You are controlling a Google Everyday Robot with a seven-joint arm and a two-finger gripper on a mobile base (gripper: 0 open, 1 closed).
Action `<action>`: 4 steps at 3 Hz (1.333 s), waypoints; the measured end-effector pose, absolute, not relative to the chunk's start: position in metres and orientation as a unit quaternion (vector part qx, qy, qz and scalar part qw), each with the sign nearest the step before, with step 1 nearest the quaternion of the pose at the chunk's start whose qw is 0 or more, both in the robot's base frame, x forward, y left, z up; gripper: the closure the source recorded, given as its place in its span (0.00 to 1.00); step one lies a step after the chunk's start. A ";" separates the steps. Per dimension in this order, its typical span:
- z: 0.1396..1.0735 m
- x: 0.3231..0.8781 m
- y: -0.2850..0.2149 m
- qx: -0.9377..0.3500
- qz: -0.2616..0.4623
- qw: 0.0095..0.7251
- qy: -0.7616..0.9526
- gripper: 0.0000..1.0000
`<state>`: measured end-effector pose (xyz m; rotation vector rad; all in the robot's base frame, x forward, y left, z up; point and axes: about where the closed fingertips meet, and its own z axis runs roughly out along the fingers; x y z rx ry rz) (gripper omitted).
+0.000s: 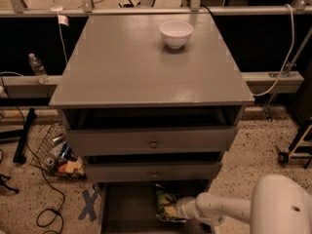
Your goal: Pick green jalapeno chip bag from bottom drawer and place on counter
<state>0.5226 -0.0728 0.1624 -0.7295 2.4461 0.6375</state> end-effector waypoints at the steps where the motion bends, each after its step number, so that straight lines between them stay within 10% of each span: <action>1: 0.186 0.506 -0.085 -0.311 0.268 0.255 0.875 1.00; 4: 0.269 0.436 -0.092 -0.518 0.384 0.233 0.728 1.00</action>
Offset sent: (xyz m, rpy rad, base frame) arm -0.0750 -0.0348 0.0736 0.1038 0.0307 0.4773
